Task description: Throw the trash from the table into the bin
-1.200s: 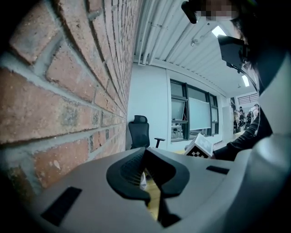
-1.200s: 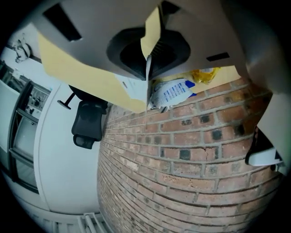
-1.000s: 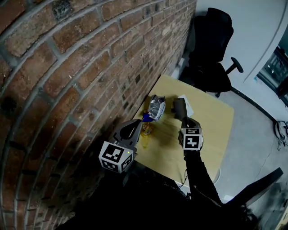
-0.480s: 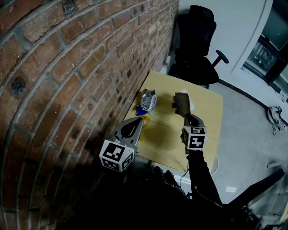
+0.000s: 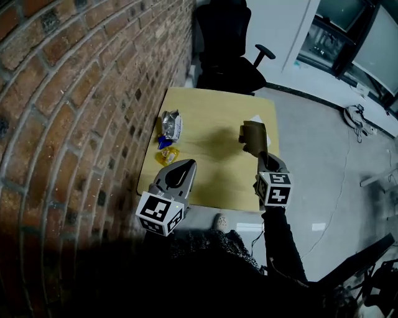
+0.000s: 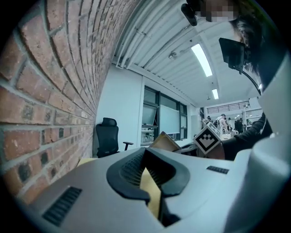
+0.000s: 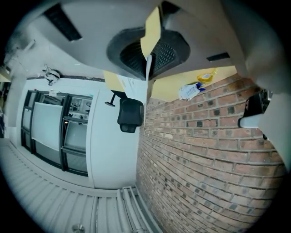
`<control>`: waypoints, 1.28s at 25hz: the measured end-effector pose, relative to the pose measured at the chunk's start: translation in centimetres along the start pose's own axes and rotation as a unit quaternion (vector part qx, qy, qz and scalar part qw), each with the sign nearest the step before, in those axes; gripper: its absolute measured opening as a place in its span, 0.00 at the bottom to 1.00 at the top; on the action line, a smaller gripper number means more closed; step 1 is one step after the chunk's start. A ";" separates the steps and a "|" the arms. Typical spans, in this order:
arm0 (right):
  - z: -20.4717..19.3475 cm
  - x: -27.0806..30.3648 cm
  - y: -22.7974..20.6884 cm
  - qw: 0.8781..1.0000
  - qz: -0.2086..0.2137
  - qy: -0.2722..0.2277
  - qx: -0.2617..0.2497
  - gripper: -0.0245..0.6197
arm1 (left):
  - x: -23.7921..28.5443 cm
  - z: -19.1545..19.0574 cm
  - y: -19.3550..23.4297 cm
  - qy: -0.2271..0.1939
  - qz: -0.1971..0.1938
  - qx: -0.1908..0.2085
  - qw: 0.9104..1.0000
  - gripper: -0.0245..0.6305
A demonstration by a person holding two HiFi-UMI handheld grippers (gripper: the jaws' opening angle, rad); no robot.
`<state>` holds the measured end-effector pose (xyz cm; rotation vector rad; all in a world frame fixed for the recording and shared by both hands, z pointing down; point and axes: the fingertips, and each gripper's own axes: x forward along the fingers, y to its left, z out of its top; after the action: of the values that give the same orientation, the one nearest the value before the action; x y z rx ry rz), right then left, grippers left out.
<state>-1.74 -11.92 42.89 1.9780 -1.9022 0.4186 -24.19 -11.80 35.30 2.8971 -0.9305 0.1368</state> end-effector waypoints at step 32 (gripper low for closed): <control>-14.9 -16.8 -30.0 0.998 -0.039 0.030 0.042 0.06 | 17.3 -2.0 -31.8 0.027 -0.072 0.013 0.997 0.05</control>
<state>27.94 10.59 46.88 2.0608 -1.7910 0.5388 8.26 4.20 37.26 2.9551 -0.7150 0.2154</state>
